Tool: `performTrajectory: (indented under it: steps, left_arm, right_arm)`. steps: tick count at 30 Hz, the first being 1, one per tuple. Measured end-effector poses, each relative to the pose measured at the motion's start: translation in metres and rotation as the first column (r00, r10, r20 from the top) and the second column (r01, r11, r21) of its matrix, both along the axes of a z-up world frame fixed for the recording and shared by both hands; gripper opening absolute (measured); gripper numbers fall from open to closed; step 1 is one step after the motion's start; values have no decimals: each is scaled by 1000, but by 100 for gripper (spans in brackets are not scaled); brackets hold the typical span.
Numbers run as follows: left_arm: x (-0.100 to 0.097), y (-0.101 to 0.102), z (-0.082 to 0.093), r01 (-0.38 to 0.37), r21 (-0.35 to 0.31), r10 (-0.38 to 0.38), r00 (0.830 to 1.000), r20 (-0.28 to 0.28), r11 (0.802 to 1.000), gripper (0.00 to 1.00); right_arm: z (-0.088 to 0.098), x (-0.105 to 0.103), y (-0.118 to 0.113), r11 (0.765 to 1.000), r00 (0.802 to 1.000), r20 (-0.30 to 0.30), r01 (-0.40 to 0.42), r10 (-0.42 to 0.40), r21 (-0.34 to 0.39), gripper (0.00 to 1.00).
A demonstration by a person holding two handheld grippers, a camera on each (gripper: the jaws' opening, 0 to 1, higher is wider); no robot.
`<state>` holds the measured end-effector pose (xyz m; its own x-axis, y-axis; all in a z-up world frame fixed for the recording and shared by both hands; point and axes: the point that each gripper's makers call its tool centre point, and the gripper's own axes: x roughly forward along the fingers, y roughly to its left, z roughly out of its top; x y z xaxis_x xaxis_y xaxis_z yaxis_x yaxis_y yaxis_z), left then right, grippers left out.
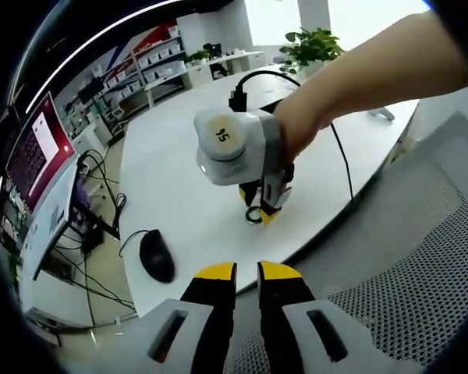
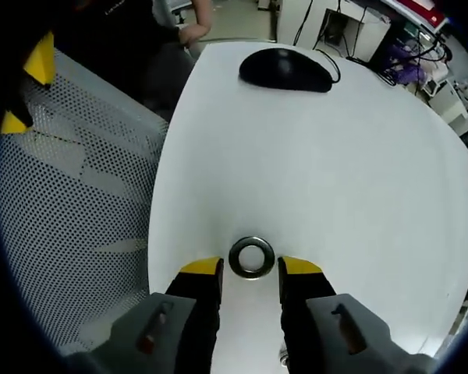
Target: Place the washer onto the threaded stud by aligning its center hole with the stud, sliding it down to the base, and recovering from edge contact or off-axis alignment until the washer reaches the visible bottom stop.
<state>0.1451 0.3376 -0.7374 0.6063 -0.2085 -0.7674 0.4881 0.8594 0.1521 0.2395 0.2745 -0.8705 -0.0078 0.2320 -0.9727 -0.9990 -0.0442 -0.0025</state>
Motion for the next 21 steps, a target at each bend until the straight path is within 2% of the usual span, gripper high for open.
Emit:
performTrajectory:
  steps: [5, 21]
  left_arm:
    - [0, 0, 0, 1, 3, -1, 1000, -1, 1000, 8]
    - [0, 0, 0, 1, 1, -1, 1000, 3, 1000, 8]
  right_arm:
    - [0, 0, 2, 1000, 1000, 5, -11, 11, -1, 26]
    - [0, 0, 2, 998, 1000, 7, -6, 7, -60, 25]
